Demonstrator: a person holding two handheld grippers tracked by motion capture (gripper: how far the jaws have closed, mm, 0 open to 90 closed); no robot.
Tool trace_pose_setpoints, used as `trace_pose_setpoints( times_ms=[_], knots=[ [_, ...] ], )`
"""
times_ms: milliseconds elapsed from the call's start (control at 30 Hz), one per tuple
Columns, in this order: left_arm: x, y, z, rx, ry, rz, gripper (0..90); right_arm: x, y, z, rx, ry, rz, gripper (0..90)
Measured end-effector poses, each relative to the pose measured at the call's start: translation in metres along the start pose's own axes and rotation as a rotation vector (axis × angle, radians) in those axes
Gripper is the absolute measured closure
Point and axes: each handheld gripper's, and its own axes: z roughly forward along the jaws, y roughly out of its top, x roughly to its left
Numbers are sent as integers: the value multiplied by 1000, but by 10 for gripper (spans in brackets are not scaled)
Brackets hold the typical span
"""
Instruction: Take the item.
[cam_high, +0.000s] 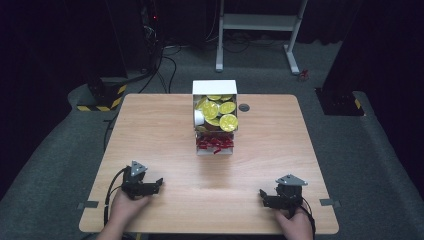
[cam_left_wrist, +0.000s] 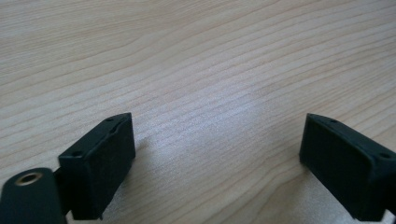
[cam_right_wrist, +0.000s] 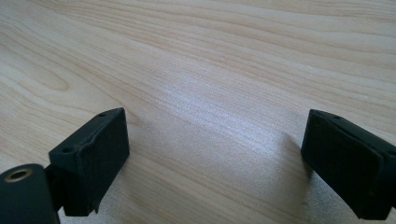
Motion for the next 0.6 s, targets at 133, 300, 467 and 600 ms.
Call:
trace_pose_setpoints(
  times_ms=[133,300,467,600],
  knots=[
    [0,0,-2,-1,14,10,146,0,0,0,0,0,0,76],
    [-2,2,-8,-40,-14,-5,158,0,-1,-1,0,-1,-1,76],
    [-8,8,-21,-103,-64,4,166,1,-1,-1,2,14,-19,76],
    [-13,15,-29,-128,-63,26,172,1,0,-2,13,19,-20,77]
  ],
)
